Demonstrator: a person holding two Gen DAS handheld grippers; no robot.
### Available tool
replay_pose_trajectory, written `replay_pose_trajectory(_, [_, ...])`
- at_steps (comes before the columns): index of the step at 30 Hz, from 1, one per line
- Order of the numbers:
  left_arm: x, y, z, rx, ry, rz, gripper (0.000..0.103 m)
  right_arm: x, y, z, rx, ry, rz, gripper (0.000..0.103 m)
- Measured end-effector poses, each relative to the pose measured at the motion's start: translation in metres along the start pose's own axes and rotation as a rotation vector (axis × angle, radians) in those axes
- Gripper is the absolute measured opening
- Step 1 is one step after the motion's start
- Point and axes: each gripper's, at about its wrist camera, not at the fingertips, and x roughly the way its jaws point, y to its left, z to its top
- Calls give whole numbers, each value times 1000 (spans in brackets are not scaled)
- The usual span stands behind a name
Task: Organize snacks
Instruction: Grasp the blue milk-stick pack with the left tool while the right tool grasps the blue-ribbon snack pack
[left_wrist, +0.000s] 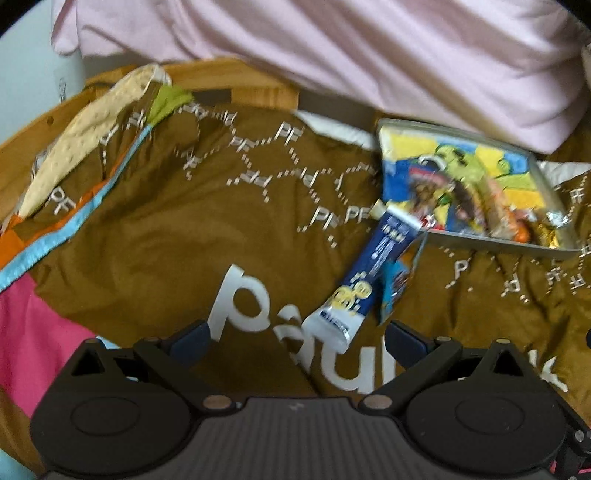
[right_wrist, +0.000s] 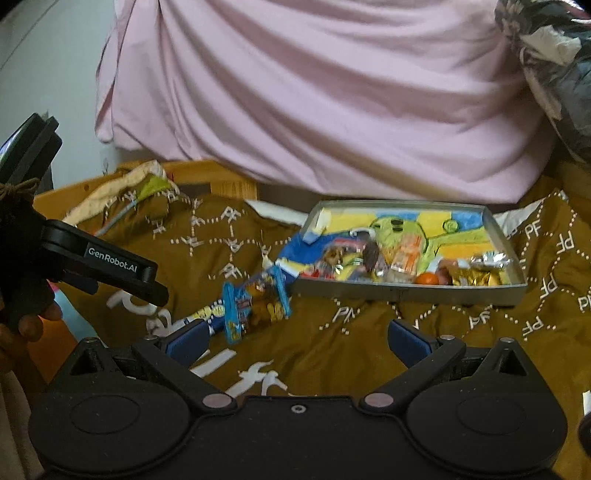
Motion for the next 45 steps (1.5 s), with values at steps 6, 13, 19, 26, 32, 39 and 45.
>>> replay_pose_trajectory(6, [18,-2,0,31,82,37,103,17,2,-5,-3,66,-13,102])
replay_pose_trajectory(13, [30,-9,1,102,149,68,103,38,5,-8,-12,124,2,102])
replay_pose_trajectory(19, [41,-7,9,95,168,64,103,51,3,-7,-8,149,0,102])
replay_pose_trajectory(26, [57,-10,16,128,148,98,103,79,-19,22,106,173,17,102])
replay_pose_trajectory(32, [60,-13,20,162,114,102,103,135,-18,55,234,281,119,102])
replay_pose_trajectory(39, [61,-11,21,159,108,94,103,190,0,70,303,404,110,102])
replay_pose_trajectory(45, [61,-9,20,150,105,93,103,201,-3,58,298,442,98,100])
